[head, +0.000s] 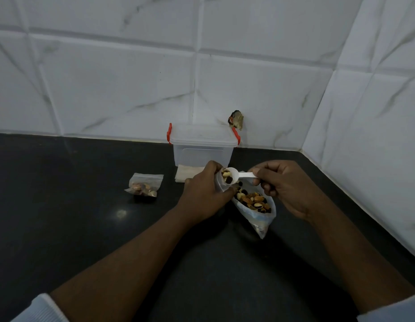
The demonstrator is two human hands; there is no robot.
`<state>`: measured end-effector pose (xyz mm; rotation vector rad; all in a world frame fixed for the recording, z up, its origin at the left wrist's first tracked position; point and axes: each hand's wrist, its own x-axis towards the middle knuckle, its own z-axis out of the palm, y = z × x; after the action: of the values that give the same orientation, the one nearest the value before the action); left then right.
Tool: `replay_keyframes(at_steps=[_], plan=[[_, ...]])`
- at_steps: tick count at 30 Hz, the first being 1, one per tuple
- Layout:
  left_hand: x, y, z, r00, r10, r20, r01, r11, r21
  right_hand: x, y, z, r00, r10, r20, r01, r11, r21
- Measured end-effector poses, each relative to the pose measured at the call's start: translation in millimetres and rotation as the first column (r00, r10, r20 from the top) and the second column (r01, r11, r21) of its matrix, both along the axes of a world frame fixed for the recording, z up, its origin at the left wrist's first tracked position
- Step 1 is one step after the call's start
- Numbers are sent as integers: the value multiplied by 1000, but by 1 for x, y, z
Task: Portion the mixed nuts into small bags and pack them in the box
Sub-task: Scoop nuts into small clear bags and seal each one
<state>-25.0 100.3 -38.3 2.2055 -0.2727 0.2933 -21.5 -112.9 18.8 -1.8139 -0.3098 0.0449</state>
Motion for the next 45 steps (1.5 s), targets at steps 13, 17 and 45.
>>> replay_keyframes(at_steps=[13, 17, 45], plan=[[-5, 0, 2, 999, 11, 54, -5, 995, -96, -2, -2, -2, 913, 112, 393, 40, 932, -359], [-6, 2, 3, 1000, 7, 18, -5, 997, -75, 4, -14, 0, 869, 11, 495, 191, 916, -354], [-7, -2, 8, 1000, -12, -28, 12, 1000, 5, 17, -22, -9, 948, 28, 318, 189, 754, -629]])
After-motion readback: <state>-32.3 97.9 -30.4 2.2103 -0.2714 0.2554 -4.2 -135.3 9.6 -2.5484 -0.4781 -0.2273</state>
